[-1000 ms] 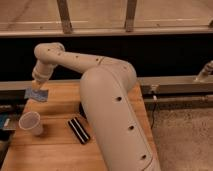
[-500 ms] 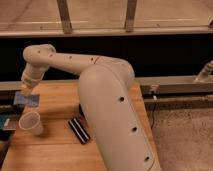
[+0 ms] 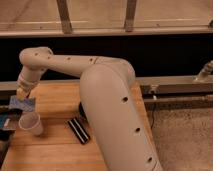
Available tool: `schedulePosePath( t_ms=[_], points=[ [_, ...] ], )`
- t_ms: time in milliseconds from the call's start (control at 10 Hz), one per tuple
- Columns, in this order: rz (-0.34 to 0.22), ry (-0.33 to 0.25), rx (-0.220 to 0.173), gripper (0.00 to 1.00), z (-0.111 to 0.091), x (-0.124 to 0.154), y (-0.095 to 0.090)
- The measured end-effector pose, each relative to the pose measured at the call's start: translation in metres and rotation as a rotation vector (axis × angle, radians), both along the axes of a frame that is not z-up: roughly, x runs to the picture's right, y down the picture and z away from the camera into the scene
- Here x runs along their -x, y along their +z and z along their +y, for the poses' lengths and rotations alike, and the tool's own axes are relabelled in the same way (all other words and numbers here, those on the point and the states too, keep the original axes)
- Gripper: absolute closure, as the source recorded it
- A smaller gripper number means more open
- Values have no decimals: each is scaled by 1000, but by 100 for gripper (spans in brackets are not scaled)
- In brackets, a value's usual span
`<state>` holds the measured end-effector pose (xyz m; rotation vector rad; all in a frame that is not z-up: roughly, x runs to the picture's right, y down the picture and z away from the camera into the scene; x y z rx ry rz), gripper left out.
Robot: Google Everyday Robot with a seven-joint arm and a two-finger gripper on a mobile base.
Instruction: Place the white sponge in the ceramic cup
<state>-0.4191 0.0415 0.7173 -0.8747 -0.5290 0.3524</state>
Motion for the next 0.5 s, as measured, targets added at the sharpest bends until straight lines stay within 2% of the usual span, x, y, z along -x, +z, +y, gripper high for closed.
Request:
schedulePosePath(
  t_ms=[500],
  points=[
    [-29, -15, 69, 100, 43, 10, -15]
  ],
)
